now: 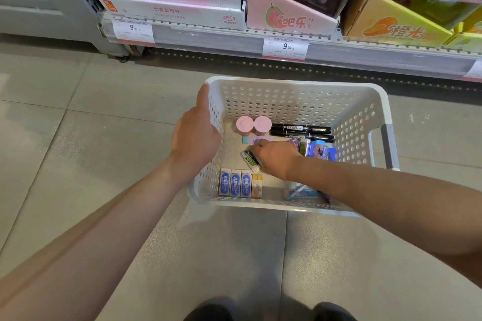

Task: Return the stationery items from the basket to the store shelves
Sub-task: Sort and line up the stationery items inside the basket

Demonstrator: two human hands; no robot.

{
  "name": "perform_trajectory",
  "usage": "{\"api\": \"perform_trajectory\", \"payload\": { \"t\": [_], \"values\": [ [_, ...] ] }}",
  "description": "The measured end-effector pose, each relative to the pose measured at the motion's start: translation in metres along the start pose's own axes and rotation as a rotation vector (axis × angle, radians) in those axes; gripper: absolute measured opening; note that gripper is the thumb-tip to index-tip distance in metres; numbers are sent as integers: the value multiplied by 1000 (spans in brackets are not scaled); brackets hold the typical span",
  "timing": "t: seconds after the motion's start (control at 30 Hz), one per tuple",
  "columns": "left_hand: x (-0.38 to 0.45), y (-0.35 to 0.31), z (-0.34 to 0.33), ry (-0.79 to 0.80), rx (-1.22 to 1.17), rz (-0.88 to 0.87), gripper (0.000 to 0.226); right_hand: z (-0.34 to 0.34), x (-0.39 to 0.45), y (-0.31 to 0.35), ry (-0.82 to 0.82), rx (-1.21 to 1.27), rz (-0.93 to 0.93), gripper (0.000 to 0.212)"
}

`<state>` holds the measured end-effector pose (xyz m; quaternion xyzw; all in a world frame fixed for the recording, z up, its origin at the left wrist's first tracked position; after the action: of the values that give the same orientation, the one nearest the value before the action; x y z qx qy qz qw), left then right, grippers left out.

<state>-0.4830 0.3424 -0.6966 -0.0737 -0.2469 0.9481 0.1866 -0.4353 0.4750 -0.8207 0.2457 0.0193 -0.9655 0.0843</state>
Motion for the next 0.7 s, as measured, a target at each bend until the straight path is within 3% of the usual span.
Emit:
{"api": "perform_trajectory", "payload": {
  "t": [0.2,0.33,0.4,0.5,0.6,0.7],
  "values": [
    [1,3,-1,-13,4,2,72,13,-14,-5,-56,50,50,61],
    [1,2,0,-17,10,-5,72,21,-31,-18,-65,328,42,61],
    [1,2,0,-21,3,5,72,19,-35,-27,38,641,-28,59],
    [1,3,-1,-21,0,9,72,6,-40,-32,333,1141,-182,49],
    [2,4,-2,-25,-13,7,72,-4,-44,-36,500,1385,-354,30],
    [2,4,-1,-27,-6,-5,71,-7,-43,-38,529,1478,-412,16]
  ]
}}
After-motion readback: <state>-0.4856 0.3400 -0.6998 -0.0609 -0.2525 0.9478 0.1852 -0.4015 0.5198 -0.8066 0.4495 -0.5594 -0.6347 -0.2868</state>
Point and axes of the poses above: each hand's wrist, its own x-axis towards the middle knuckle, its own z-axis out of the back of the hand, y = z × x, the point moved 6 cm from there along x, towards the middle knuckle, and after that the axes turned 9 degrees about -z, right-handed, at the moved point
